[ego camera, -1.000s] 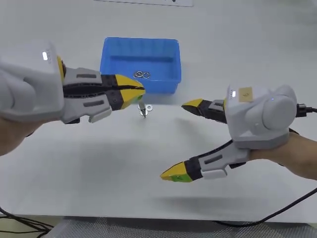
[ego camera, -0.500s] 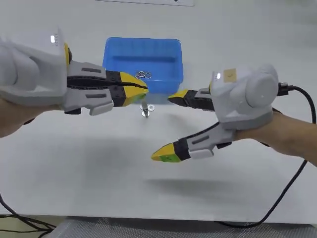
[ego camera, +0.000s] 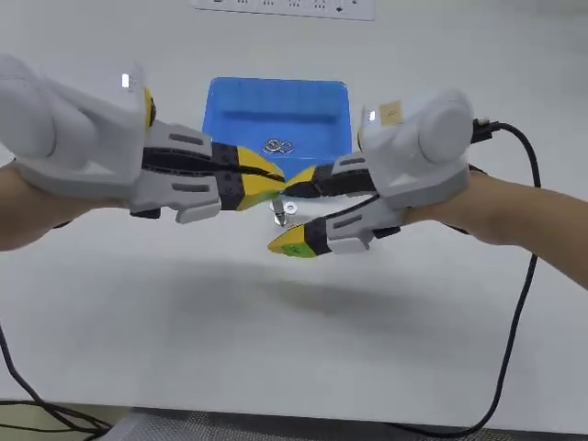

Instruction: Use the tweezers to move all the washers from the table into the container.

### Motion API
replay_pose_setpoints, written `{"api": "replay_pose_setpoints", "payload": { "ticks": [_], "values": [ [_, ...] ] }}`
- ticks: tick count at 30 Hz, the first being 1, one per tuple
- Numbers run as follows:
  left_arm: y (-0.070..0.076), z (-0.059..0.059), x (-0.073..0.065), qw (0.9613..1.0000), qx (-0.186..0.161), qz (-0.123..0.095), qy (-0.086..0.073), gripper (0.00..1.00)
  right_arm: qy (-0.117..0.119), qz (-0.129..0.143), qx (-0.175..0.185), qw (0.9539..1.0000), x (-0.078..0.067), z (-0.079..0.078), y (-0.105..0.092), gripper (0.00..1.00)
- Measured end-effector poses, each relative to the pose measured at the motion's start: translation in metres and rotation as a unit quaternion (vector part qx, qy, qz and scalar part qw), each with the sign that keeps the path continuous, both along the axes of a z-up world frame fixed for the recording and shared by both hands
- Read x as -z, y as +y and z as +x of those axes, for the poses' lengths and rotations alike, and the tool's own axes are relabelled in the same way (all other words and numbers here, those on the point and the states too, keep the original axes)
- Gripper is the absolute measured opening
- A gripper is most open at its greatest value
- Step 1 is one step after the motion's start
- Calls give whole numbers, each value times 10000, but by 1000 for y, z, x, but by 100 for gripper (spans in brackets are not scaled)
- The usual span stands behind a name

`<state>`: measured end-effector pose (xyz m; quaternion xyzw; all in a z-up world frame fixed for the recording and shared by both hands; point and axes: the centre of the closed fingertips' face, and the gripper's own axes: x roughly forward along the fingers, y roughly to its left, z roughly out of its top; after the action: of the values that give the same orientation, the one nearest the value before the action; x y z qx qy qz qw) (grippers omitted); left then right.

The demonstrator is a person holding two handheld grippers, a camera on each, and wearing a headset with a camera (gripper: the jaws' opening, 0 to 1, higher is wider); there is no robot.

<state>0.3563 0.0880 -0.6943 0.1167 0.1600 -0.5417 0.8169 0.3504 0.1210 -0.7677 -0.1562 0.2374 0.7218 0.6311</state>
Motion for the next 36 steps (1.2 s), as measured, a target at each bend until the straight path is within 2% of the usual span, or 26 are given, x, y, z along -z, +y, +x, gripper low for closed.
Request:
{"api": "replay_pose_setpoints", "payload": {
  "ticks": [3, 8, 13, 21, 23, 30, 34, 36],
  "values": [
    [0, 0, 1, 10000, 9, 30, 7, 5, -83, -39, -110, 9999, 2, 1, 4, 30],
    [0, 1, 3, 10000, 3, 39, 24, 5, -202, -33, -269, 9994, 1, -1, 8, 24],
    [-1, 2, 5, 9999, 48, 123, -41, 5, -527, -309, -363, 9975, 8, 1, 6, 15],
    [-4, 4, 8, 9998, 85, 159, -56, 5, -735, -273, -496, 9957, 8, 4, 4, 12],
    [-4, 4, 9, 9994, 158, 271, -142, 5, -798, -274, -520, 9951, 8, 4, 3, 11],
    [1, 10, 10, 9985, 0, 486, -261, 6, -942, -264, -487, 9940, 7, 7, 4, 10],
    [4, 10, 11, 9984, -137, 515, -213, 8, -936, -254, -455, 9943, 7, 6, 5, 10],
    [8, 10, 8, 9985, -262, 451, -174, 10, -937, -251, -439, 9943, 6, 5, 4, 10]
  ]
}}
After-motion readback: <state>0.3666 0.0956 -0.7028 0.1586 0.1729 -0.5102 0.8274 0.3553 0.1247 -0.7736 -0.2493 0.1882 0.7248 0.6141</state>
